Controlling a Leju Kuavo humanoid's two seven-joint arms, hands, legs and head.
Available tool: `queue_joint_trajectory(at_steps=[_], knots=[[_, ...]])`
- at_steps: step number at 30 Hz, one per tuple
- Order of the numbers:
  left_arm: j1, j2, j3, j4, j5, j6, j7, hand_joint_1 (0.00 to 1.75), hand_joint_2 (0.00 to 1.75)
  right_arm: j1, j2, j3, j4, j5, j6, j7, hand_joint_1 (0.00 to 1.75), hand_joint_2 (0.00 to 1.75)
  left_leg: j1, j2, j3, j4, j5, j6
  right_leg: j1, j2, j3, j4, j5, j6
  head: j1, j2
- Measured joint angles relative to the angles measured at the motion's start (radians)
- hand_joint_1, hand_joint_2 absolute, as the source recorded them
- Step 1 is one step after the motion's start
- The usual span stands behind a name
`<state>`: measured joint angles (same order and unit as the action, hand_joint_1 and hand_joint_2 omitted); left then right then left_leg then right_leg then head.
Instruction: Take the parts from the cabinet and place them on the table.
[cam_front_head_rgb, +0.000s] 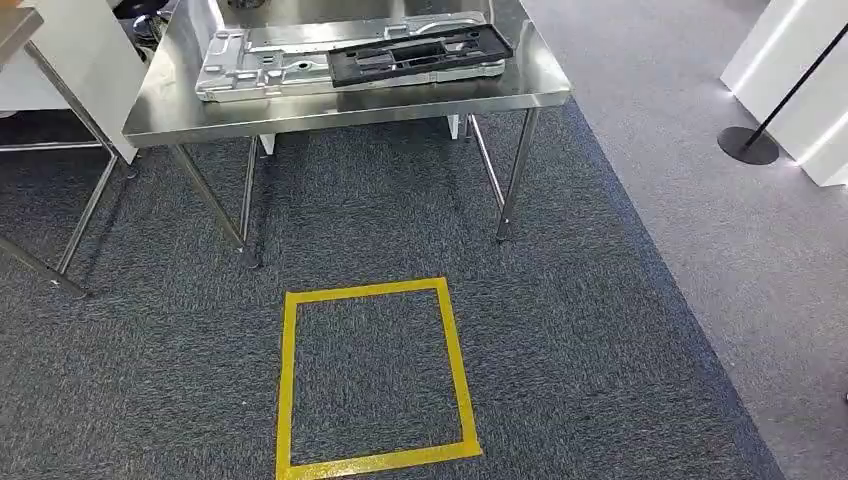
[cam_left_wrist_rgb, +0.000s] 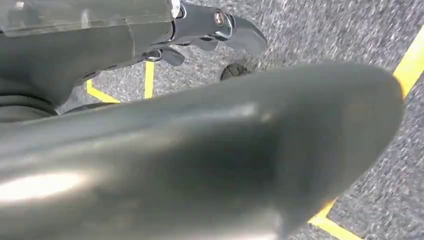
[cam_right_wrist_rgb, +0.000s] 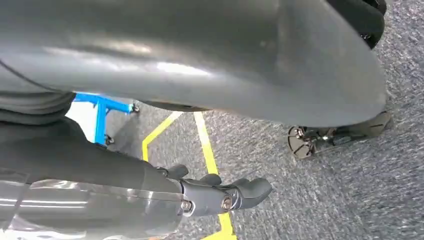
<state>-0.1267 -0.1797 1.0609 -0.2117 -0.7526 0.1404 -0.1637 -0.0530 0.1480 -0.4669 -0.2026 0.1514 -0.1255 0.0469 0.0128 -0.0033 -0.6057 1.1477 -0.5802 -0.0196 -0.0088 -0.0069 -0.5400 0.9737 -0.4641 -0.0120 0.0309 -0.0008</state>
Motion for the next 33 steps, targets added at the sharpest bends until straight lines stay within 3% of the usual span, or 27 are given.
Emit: queue_joint_trajectory(at_steps=[2,3,4,5,7,8,11,13,14,16,17,18,19,20,22,23,27,28,29,30,32,33], knots=[[0.002,0.0,0.0,0.0,0.0,0.0,0.0,0.0,0.0,0.0,0.0,-0.001,0.002,-0.004,-0.003,0.012,0.0,0.0,0.0,0.0,-0.066,0.151,-0.059,-0.005,0.004,-0.002,-0.002,0.001,-0.001,-0.002,0.0,0.0],[0.004,0.0,0.0,0.0,0.0,0.002,0.0,0.0,0.0,0.0,0.0,-0.002,0.002,-0.005,-0.003,0.014,0.0,0.0,0.0,0.0,-0.076,0.176,-0.057,-0.005,0.005,-0.002,-0.002,0.002,-0.001,-0.002,0.0,0.0],[0.005,0.0,0.0,0.0,0.0,0.002,0.0,0.0,0.0,0.0,0.0,-0.003,0.002,-0.007,-0.004,0.018,0.0,0.0,0.0,0.0,-0.059,0.144,-0.028,-0.004,0.006,-0.002,0.0,0.004,-0.001,-0.002,0.0,0.0],[0.005,0.0,0.0,0.0,0.0,0.003,0.0,0.0,0.0,0.0,0.0,-0.003,0.002,-0.007,-0.005,0.02,0.0,0.0,0.0,0.0,-0.025,0.074,0.013,-0.001,0.006,-0.002,0.001,0.005,-0.001,-0.001,0.0,0.0],[0.002,0.0,0.0,0.0,0.0,0.003,0.0,0.0,0.0,-0.001,0.0,-0.003,0.002,-0.008,-0.003,0.021,0.0,0.0,0.0,0.003,0.064,-0.107,0.091,0.006,0.006,-0.001,0.001,0.014,-0.006,0.005,0.0,0.0],[0.0,0.0,0.0,0.0,0.0,0.002,0.001,0.0,0.0,-0.001,0.0,-0.003,0.002,-0.008,-0.003,0.02,0.0,0.0,-0.006,0.005,0.077,-0.141,0.077,0.01,0.014,-0.001,-0.004,0.023,-0.011,0.012,0.0,0.0],[0.002,0.0,0.0,0.0,0.0,0.003,0.002,0.0,0.0,-0.001,0.0,-0.003,0.002,0.002,-0.005,0.01,0.0,0.0,-0.009,0.001,0.069,-0.137,0.081,0.027,0.011,-0.003,-0.007,0.022,-0.008,0.025,0.004,0.0],[0.002,-0.002,0.001,0.0,0.001,0.003,0.001,0.0,0.0,-0.002,-0.001,-0.003,0.002,0.015,-0.003,0.009,0.0,0.0,-0.001,0.003,0.074,-0.149,0.091,0.043,0.007,-0.001,-0.007,0.031,-0.017,0.037,0.003,0.0],[0.0,-0.002,0.001,0.0,0.0,0.001,0.0,0.0,0.0,-0.002,-0.001,-0.002,0.002,0.024,0.0,0.009,0.0,0.0,0.0,0.002,0.072,-0.149,0.094,0.047,0.006,0.001,-0.024,0.069,-0.05,0.043,0.01,0.0],[0.001,-0.002,0.001,0.0,0.0,0.0,0.0,0.0,0.0,-0.001,-0.002,0.002,0.002,0.036,0.003,0.01,0.0,0.0,-0.002,0.003,0.067,-0.148,0.096,0.05,0.001,0.002,-0.097,0.226,-0.133,0.053,0.011,0.0],[0.002,-0.002,0.0,0.0,0.0,0.0,0.0,0.0,0.0,-0.001,-0.002,0.002,0.002,0.039,0.003,0.01,0.0,0.0,-0.002,0.003,0.065,-0.148,0.096,0.051,0.001,0.002,-0.132,0.302,-0.161,0.056,0.013,0.0],[0.003,-0.002,0.001,0.0,0.0,0.0,0.0,0.0,0.0,-0.001,-0.002,0.003,0.002,0.04,0.003,0.011,0.0,0.0,-0.002,0.002,0.064,-0.148,0.096,0.051,0.001,0.002,-0.152,0.343,-0.165,0.057,0.012,0.0],[0.005,-0.002,0.001,0.0,0.0,0.0,0.0,0.0,0.0,0.0,-0.002,0.004,0.002,0.041,0.003,0.011,0.0,0.0,-0.002,0.001,0.065,-0.148,0.096,0.051,0.0,0.002,-0.147,0.332,-0.147,0.057,0.013,0.0],[0.004,-0.002,0.001,0.0,0.001,0.0,0.0,0.0,0.0,0.0,-0.002,0.004,0.002,0.042,0.004,0.012,0.0,0.0,-0.002,-0.002,0.066,-0.147,0.096,0.05,0.0,0.002,-0.117,0.27,-0.105,0.053,0.012,0.0],[0.004,-0.002,0.001,0.0,0.0,0.0,-0.002,0.0,0.0,-0.001,-0.002,0.005,0.002,0.045,0.006,0.012,0.0,0.0,-0.003,-0.007,0.07,-0.147,0.095,0.049,0.003,0.009,-0.024,0.08,-0.014,0.04,0.013,0.0],[0.003,-0.004,0.001,0.0,0.001,0.0,-0.003,0.0,0.0,-0.001,-0.004,0.005,0.002,0.046,0.006,0.012,0.0,0.0,-0.003,-0.008,0.07,-0.148,0.095,0.045,0.006,0.019,0.001,0.022,-0.014,0.031,0.012,0.0],[0.003,-0.004,0.001,0.0,0.001,0.0,-0.004,0.0,0.0,-0.002,-0.005,0.006,0.002,0.047,0.002,0.013,0.0,0.0,-0.003,-0.01,0.067,-0.151,0.098,0.019,0.014,0.015,-0.003,0.015,-0.01,0.015,0.012,0.0],[0.002,-0.004,0.001,0.0,0.001,0.0,-0.005,0.0,0.0,-0.002,-0.004,0.006,0.002,0.047,0.0,0.013,0.0,0.0,-0.005,-0.009,0.067,-0.144,0.09,0.013,0.001,0.011,0.004,0.0,-0.001,0.006,0.01,0.0],[0.002,-0.004,0.001,0.0,0.001,0.001,-0.005,0.0,0.0,-0.001,-0.004,0.007,0.002,0.049,-0.001,0.013,0.0,0.0,-0.003,-0.004,0.058,-0.119,0.071,0.008,0.004,0.007,0.007,-0.006,0.002,0.004,0.01,0.0],[0.002,-0.004,0.001,0.0,0.002,0.001,-0.006,0.0,0.0,-0.001,-0.004,0.007,0.002,0.05,-0.001,0.013,0.0,0.0,-0.002,-0.004,0.029,-0.058,0.029,0.005,0.004,0.004,0.006,-0.006,0.002,-0.003,0.007,0.0],[0.004,-0.004,0.001,0.0,0.002,0.001,-0.006,0.0,0.0,0.0,-0.004,0.007,0.002,0.052,-0.001,0.013,0.0,0.0,-0.001,-0.004,-0.045,0.105,-0.047,-0.001,0.006,-0.003,0.004,-0.006,0.001,-0.005,0.008,0.0],[0.006,-0.004,0.001,0.0,0.002,0.002,-0.006,0.0,0.0,0.0,-0.004,0.007,0.002,0.053,-0.001,0.013,0.0,0.0,0.0,-0.004,-0.071,0.16,-0.06,-0.004,0.006,-0.005,0.004,-0.004,0.0,-0.005,0.007,0.0]])
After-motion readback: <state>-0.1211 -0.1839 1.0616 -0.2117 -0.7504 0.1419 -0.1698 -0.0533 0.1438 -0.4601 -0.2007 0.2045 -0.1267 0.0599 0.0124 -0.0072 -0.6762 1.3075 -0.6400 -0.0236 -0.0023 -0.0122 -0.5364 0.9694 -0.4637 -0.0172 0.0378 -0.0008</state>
